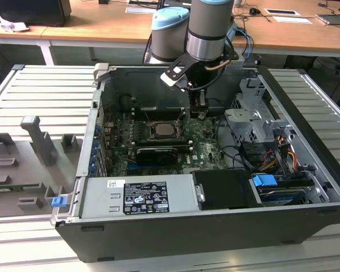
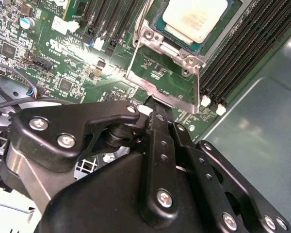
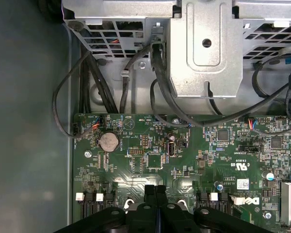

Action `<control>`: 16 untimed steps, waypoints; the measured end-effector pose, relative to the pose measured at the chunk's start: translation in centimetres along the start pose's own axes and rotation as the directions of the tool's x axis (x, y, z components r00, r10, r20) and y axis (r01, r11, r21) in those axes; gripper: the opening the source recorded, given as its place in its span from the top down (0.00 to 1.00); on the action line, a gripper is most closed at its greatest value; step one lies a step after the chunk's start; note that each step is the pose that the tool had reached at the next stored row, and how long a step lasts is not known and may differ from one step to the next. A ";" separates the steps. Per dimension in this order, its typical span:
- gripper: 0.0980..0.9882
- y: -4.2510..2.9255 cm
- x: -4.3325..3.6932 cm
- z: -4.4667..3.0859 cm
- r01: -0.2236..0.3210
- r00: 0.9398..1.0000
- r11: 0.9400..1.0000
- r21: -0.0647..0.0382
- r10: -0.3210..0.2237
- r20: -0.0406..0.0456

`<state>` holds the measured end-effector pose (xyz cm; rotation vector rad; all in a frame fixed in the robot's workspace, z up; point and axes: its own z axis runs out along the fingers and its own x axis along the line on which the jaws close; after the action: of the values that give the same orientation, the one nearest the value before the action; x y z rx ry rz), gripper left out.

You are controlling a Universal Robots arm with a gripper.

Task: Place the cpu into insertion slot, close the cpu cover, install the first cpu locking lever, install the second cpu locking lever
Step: 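Close the cpu cover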

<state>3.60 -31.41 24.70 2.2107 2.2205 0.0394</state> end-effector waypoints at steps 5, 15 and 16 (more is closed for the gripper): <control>0.99 -0.20 0.00 -0.01 0.000 1.000 1.000 0.000 0.000 0.000; 0.99 -0.61 0.00 -0.01 0.000 1.000 1.000 0.000 0.000 0.000; 0.99 -0.65 0.00 -0.01 0.000 1.000 1.000 0.000 0.000 0.000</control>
<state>2.95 -31.40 24.70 2.2108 2.2206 0.0394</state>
